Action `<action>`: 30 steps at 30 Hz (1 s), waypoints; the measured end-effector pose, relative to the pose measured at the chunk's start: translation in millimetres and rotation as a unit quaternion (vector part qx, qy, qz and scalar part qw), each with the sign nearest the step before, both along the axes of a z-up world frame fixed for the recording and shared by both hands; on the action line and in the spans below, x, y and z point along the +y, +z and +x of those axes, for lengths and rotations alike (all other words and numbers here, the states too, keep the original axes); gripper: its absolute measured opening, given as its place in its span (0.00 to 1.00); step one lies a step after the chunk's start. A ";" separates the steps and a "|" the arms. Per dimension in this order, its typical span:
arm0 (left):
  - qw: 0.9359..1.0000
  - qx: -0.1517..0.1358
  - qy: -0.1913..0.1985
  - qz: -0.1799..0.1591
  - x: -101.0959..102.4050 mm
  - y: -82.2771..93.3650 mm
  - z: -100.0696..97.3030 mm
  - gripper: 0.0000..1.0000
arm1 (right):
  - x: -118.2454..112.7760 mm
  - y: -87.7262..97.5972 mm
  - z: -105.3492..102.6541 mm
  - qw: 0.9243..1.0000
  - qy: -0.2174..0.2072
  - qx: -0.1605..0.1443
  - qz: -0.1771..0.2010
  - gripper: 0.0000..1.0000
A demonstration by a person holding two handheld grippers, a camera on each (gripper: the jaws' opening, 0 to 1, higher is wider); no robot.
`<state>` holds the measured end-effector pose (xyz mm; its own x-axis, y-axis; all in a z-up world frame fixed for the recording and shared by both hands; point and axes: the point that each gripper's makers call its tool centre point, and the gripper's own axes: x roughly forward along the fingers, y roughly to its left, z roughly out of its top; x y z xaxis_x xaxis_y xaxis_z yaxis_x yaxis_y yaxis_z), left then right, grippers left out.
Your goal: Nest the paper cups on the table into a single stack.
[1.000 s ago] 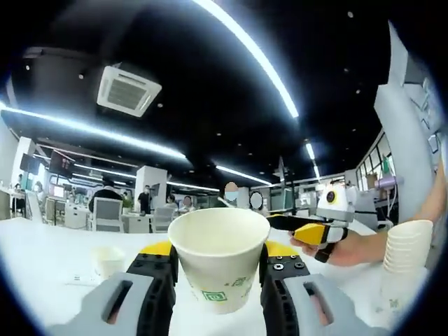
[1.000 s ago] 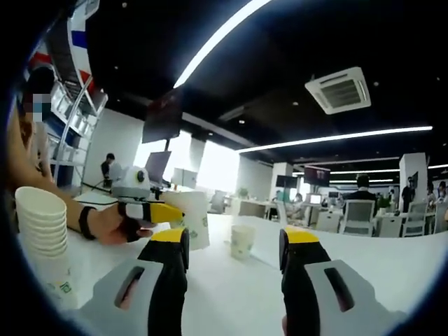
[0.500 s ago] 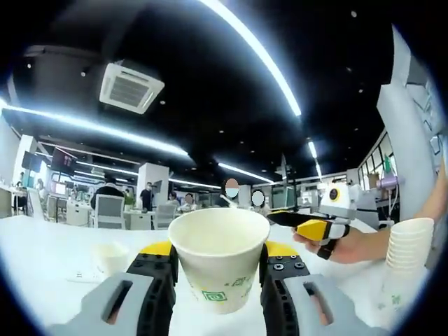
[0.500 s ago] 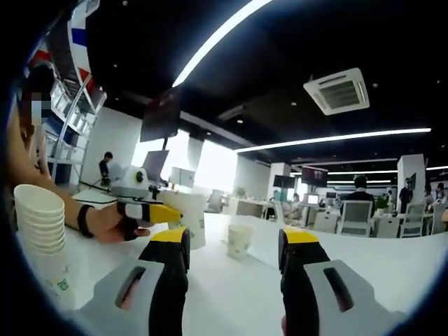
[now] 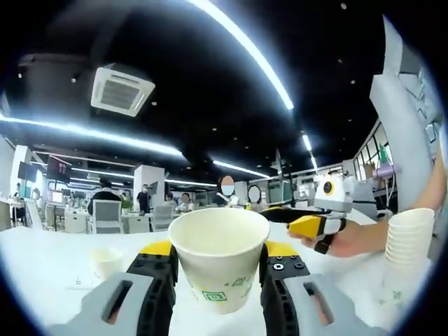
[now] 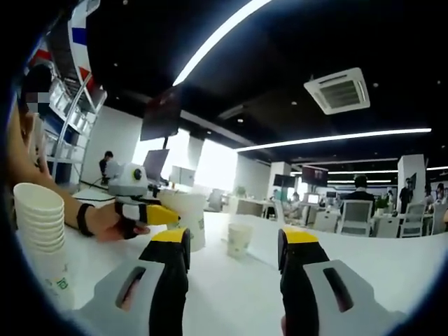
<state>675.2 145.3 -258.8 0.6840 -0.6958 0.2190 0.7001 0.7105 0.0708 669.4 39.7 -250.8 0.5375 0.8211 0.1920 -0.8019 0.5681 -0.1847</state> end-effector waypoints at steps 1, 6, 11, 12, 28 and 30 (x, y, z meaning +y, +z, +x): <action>1.000 -0.001 -0.003 0.001 -1.4 0.2 -0.3 0.49 | 0.1 -0.3 0.3 1.000 0.000 0.000 -0.001 0.53; 1.000 -0.016 -0.022 0.006 -10.7 6.3 -3.5 0.49 | -1.5 0.6 1.9 1.000 -0.002 0.000 0.001 0.53; 0.999 -0.022 -0.034 0.002 -15.5 10.3 -11.9 0.49 | -1.7 -0.3 2.7 1.000 -0.003 0.001 0.000 0.53; 0.999 -0.023 -0.039 -0.001 -16.3 11.6 -12.7 0.49 | -1.6 -0.5 2.8 1.000 -0.003 0.001 -0.001 0.53; 0.983 -0.076 -0.168 -0.023 -48.4 45.4 -77.8 0.48 | -3.3 -0.1 4.6 1.000 -0.006 -0.001 -0.001 0.52; 0.981 -0.075 -0.175 -0.028 -48.2 47.5 -80.1 0.48 | -3.9 -0.3 5.0 1.000 -0.006 -0.001 -0.001 0.52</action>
